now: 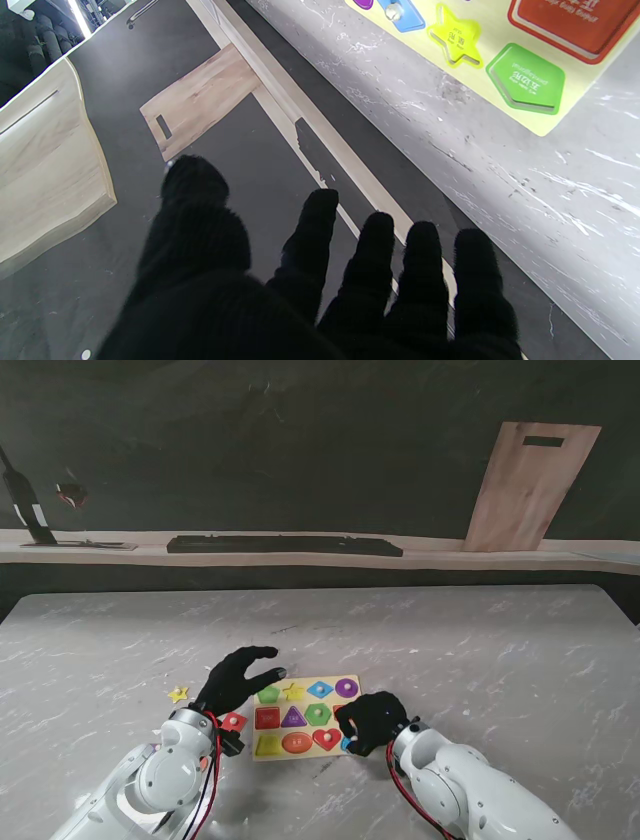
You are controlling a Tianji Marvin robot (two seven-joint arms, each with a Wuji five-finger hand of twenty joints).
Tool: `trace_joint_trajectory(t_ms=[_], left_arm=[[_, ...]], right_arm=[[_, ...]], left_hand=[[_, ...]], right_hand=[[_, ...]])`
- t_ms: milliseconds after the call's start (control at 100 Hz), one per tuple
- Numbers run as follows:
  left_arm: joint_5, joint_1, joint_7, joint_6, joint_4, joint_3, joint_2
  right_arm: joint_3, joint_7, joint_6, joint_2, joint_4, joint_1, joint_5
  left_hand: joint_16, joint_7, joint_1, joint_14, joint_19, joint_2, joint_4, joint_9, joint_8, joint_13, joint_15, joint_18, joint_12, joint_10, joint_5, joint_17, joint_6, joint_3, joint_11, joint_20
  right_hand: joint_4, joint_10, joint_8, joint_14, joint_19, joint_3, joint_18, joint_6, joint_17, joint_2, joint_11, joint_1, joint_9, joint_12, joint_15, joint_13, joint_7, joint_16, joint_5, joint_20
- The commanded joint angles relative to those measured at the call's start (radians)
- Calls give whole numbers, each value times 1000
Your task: Fit puzzle pieces into a puzzle board
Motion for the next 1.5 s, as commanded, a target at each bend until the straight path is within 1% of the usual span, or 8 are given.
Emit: trace_joint_trajectory(t_ms=[0,170,190,250,750,990,1170,1490], left_arm=[[-3,0,-2,0,-4,1,0],[-4,0,-2,1,-3,1,0],[-4,0,-3,1,-4,1,0],[-5,-1,-3,2,-3,1,0],[-6,-2,-6,3,-2,2,0],[0,2,-3,0,-5,-1,0],[3,6,2,0,-9,-4,0],[7,9,2,-1,-12,-7,1]], right_arm=[[0,-9,-7,5,10,-15,-9],[8,-37,-19,4,13,-20,-16],[9,-39,-20,4,13,-20,-17],[11,-45,-23,3,14,-21,-17],[22,-85,-33,-2,21,-28,-14],[65,-98,-27,-10,-10,-56,2],[113,-85,-18,-23,-52,-82,59],[208,6,-7,-55,-171,-143,304]], left_hand=[[-4,-4,-10,-9,-7,23,31,11,-4,22,-24,99,-10,-9,18,-8,-21,-25,-14,10],[-4,-4,-8,-8,-7,23,31,11,-5,22,-24,100,-10,-8,19,-9,-20,-25,-15,9],[-4,-4,-8,-9,-7,23,31,11,-5,22,-24,100,-10,-9,19,-9,-21,-24,-15,9],[-4,-4,-9,-8,-7,22,31,11,-5,23,-24,100,-10,-7,19,-9,-21,-25,-14,9],[-4,-6,-10,-9,-8,23,31,13,-5,23,-25,100,-10,-8,20,-9,-22,-25,-15,9],[-4,-6,-10,-10,-8,23,31,13,-4,23,-25,99,-9,-8,18,-9,-22,-25,-15,9],[-5,-6,-11,-9,-9,21,31,14,-5,23,-25,99,-9,-8,18,-9,-21,-25,-15,9],[-5,-8,-13,-11,-11,23,31,12,-6,22,-27,99,-10,-10,14,-9,-21,-25,-16,9]], right_hand=[[35,19,3,-31,47,-14,4,56,-4,16,33,-34,-25,10,33,-7,-34,11,-28,20],[102,3,44,-37,41,-33,-3,69,-8,58,29,-60,-33,13,25,-14,-80,8,-55,19],[121,1,86,-39,41,-38,-3,71,-8,67,30,-64,-33,14,24,-14,-104,8,-60,19],[137,-2,106,-39,39,-36,-6,74,-10,76,30,-72,-34,15,23,-14,-116,8,-70,19],[146,-18,105,-39,28,-92,4,72,-34,122,34,-114,-46,18,21,-35,-217,12,-162,21],[150,-17,113,-28,-33,-143,13,71,-106,172,27,-146,-142,26,-14,-112,-234,6,-216,-7],[161,19,132,-1,-131,-212,16,79,-204,227,-38,-170,-349,26,-184,-247,-244,-62,-297,-67],[156,37,122,42,-350,-235,2,105,-330,219,-158,-173,-575,-9,-500,-402,-303,-214,-464,-271]])
